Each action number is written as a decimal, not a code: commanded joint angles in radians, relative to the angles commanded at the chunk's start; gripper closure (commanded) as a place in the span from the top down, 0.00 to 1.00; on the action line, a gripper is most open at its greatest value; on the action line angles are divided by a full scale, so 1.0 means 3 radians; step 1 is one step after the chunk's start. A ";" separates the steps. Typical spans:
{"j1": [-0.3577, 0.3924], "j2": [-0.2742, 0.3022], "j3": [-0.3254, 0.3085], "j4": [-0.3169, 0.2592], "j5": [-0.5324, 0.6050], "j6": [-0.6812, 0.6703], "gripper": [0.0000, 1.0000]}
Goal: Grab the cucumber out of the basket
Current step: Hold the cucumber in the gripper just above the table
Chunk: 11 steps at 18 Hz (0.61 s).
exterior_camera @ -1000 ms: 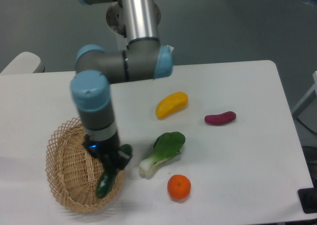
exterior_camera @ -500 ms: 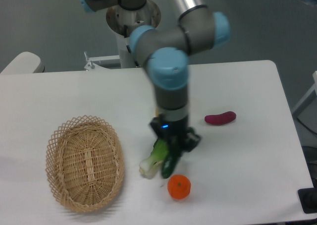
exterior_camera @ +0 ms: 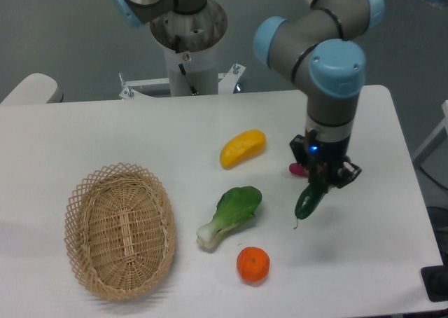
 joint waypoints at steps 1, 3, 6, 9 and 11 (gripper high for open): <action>0.0000 -0.0005 0.0000 0.0005 0.0000 0.0000 0.27; 0.0000 -0.0015 0.0000 0.0021 0.0000 0.0000 0.27; 0.0000 -0.0021 -0.0005 0.0031 -0.0005 0.0005 0.27; 0.0000 -0.0031 -0.0005 0.0036 -0.0005 0.0005 0.27; 0.0000 -0.0031 -0.0005 0.0036 -0.0005 0.0005 0.27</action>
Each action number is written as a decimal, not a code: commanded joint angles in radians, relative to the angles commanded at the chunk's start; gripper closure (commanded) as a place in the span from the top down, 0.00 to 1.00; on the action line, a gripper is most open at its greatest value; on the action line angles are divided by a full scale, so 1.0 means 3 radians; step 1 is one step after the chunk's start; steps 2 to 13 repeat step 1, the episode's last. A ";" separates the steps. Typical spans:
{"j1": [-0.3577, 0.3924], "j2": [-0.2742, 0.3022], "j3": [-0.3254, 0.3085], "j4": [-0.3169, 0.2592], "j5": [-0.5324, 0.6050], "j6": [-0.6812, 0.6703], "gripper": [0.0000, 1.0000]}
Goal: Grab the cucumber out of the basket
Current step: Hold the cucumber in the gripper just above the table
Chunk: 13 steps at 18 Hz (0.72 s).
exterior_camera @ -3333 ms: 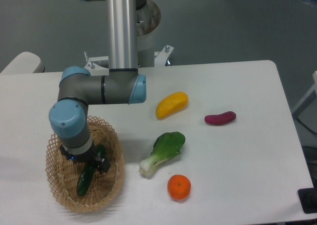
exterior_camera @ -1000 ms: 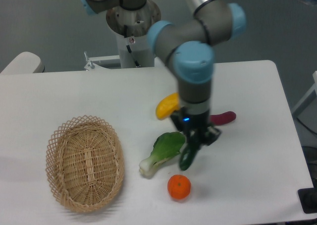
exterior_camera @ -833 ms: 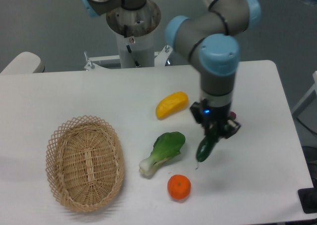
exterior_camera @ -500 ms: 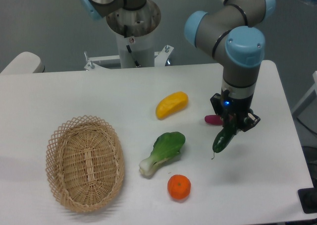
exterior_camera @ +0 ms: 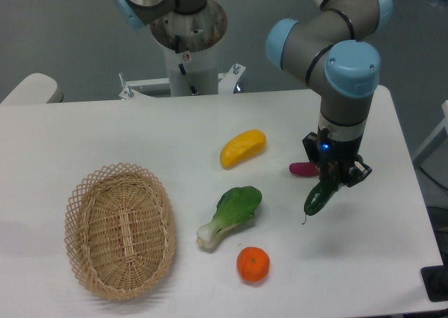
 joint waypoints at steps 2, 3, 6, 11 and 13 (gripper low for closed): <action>0.0000 -0.0005 0.0000 0.0005 0.0000 0.0000 0.27; 0.0000 -0.0005 0.0000 0.0005 0.0000 0.0000 0.27; 0.0000 -0.0005 0.0000 0.0005 0.0000 0.0000 0.27; 0.0000 -0.0005 0.0000 0.0005 0.0000 0.0000 0.27; 0.0000 -0.0005 0.0000 0.0005 0.0000 0.0000 0.27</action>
